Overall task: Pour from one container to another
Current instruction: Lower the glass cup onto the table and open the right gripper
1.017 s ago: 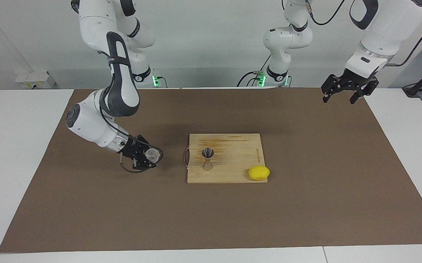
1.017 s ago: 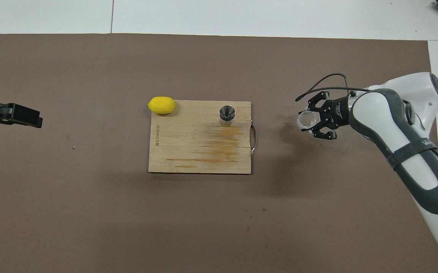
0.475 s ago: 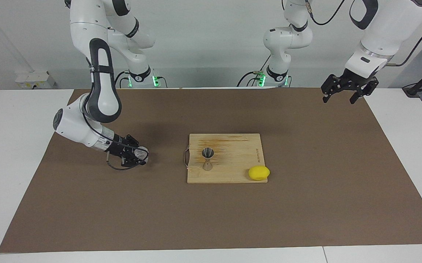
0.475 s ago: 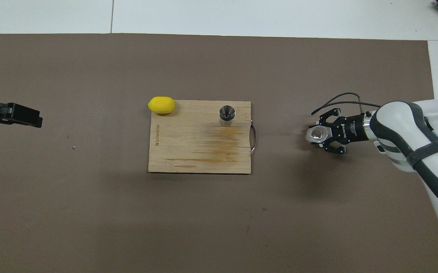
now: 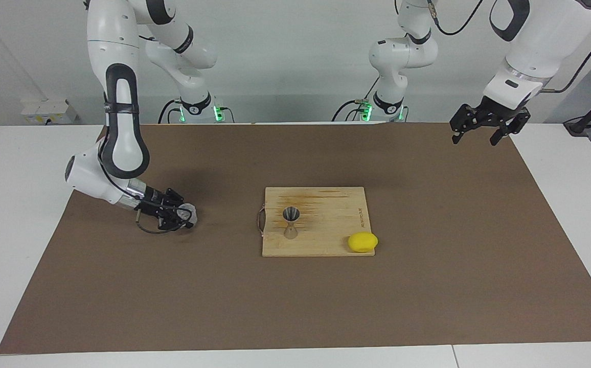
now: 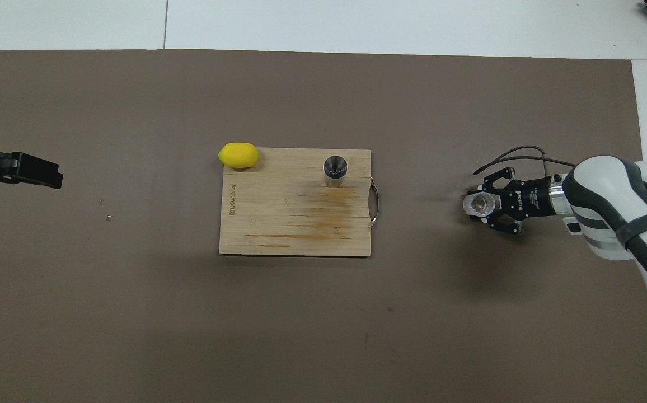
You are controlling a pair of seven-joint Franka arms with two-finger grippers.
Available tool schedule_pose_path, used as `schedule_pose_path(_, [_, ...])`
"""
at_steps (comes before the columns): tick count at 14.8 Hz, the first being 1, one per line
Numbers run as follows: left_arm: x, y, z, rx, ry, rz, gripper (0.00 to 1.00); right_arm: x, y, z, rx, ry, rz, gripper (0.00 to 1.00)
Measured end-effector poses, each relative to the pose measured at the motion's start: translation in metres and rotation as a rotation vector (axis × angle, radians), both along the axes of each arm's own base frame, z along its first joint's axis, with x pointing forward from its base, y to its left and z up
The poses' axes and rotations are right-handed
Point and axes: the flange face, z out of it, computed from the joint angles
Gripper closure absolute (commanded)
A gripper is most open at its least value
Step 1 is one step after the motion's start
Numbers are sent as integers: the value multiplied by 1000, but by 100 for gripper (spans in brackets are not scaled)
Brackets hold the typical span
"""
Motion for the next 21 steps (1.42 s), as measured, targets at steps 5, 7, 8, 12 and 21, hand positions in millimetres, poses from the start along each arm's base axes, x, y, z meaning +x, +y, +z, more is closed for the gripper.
schedule_pose_path(5, [0,0,0,0,0,0,0,-2,-20,0,0,-9,-27,62])
schedule_pose_path(7, [0,0,0,0,0,0,0,-3,-29,0,0,-9,-42,55])
schedule_pose_path(8, [0,0,0,0,0,0,0,-4,-33,0,0,-9,-50,51])
schedule_pose_path(12, [0,0,0,0,0,0,0,-5,-44,-1,-7,-12,-72,0])
schedule_pose_path(21, [0,0,0,0,0,0,0,0,-53,65,-177,-126,73,0])
